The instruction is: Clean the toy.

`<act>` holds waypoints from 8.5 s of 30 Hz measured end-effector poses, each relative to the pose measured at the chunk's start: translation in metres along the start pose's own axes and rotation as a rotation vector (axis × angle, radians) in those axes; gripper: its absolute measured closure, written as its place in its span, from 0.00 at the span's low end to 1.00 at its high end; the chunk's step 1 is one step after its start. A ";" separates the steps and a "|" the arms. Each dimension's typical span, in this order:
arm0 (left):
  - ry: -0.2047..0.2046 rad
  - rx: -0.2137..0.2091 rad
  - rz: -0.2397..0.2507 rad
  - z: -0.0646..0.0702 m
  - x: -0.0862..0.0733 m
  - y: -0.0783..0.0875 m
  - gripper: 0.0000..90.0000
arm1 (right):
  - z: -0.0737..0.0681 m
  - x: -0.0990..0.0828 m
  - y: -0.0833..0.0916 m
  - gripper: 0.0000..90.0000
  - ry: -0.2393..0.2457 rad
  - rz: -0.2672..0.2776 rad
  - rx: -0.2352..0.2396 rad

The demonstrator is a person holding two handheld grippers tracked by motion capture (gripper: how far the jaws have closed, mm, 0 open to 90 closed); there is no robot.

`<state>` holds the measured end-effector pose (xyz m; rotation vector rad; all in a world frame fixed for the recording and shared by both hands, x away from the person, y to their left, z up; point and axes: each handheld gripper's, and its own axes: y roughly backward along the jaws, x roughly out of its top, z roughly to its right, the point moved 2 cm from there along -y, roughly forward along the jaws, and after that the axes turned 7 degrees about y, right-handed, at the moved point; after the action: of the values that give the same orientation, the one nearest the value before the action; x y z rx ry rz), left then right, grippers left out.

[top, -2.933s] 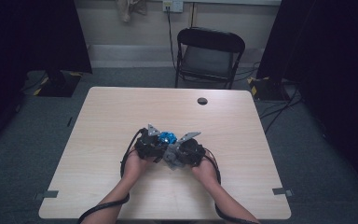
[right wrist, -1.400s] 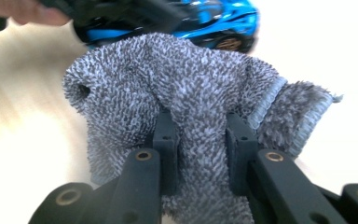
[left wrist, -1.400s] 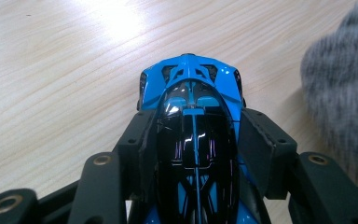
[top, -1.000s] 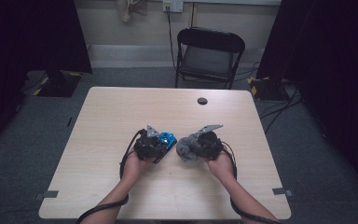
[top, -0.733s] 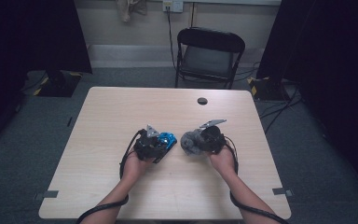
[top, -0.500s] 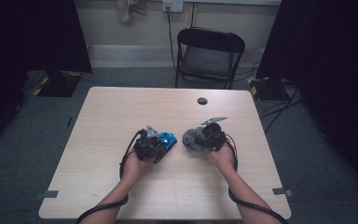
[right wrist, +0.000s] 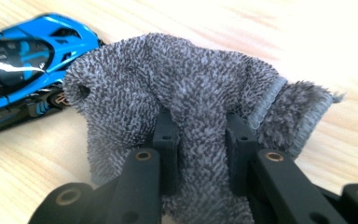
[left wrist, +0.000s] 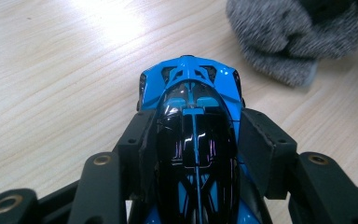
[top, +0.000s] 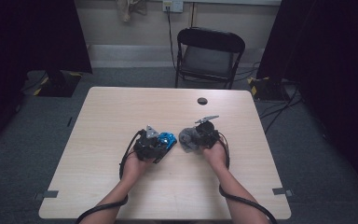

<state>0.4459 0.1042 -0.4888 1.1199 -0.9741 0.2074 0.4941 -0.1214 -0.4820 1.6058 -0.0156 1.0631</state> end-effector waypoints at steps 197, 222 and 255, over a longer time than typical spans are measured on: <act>0.009 0.003 0.013 0.000 -0.002 0.001 0.53 | -0.051 -0.008 -0.001 0.79 0.115 -0.004 0.066; 0.013 0.001 0.002 0.000 -0.001 0.001 0.53 | -0.068 -0.012 0.004 0.79 0.157 0.001 0.117; 0.025 0.006 0.006 0.001 -0.001 0.001 0.53 | -0.106 -0.021 0.015 0.79 0.226 0.028 0.212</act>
<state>0.4444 0.1037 -0.4889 1.1176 -0.9552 0.2285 0.4088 -0.0535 -0.4906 1.6673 0.2337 1.2972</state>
